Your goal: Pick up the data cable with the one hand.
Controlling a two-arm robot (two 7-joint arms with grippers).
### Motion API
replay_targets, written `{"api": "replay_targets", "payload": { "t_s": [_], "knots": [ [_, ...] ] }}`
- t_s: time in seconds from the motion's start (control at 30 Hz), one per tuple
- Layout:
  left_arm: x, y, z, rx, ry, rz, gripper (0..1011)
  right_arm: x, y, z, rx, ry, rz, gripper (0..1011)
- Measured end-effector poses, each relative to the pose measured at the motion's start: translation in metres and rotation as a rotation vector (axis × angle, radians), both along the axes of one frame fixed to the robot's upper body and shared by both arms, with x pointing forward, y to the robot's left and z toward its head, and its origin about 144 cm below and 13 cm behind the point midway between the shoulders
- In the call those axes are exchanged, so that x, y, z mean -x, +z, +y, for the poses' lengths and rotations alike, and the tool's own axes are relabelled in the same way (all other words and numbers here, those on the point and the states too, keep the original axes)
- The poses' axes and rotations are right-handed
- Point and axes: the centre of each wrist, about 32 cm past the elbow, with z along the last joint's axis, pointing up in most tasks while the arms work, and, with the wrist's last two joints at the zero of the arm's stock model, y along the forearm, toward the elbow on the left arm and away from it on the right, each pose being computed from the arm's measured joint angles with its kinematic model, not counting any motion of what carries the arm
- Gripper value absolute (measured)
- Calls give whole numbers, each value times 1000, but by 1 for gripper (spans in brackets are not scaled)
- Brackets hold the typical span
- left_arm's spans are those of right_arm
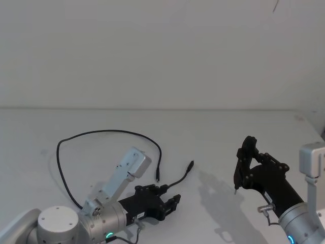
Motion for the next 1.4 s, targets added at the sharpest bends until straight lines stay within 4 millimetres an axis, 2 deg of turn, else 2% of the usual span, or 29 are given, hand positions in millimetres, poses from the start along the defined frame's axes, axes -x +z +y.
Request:
{"api": "replay_targets", "payload": {
  "t_s": [0.03, 0.17, 0.2, 0.33, 0.4, 0.53, 0.83, 1.2, 1.4],
  "knots": [
    [0, 0, 0, 4, 0, 0, 484, 0, 0, 0, 0, 0, 0, 279],
    [0, 0, -1, 11, 5, 0, 379, 0, 0, 0, 0, 0, 0, 279],
    [0, 0, 0, 13, 8, 1, 319, 0, 0, 0, 0, 0, 0, 279],
    [1, 1, 0, 18, 10, -4, 224, 0, 0, 0, 0, 0, 0, 279],
    [2, 2, 0, 19, 9, -10, 126, 0, 0, 0, 0, 0, 0, 279],
    [3, 5, 2, 13, 0, -29, 43, 0, 0, 0, 0, 0, 0, 279],
    [10, 17, 16, -11, -67, -88, 41, 0, 0, 0, 0, 0, 0, 279],
    [22, 37, 56, -64, -149, -139, 41, 0, 0, 0, 0, 0, 0, 279],
    [26, 43, 68, -82, -170, -146, 41, 0, 0, 1, -3, 1, -6, 279]
  ]
}}
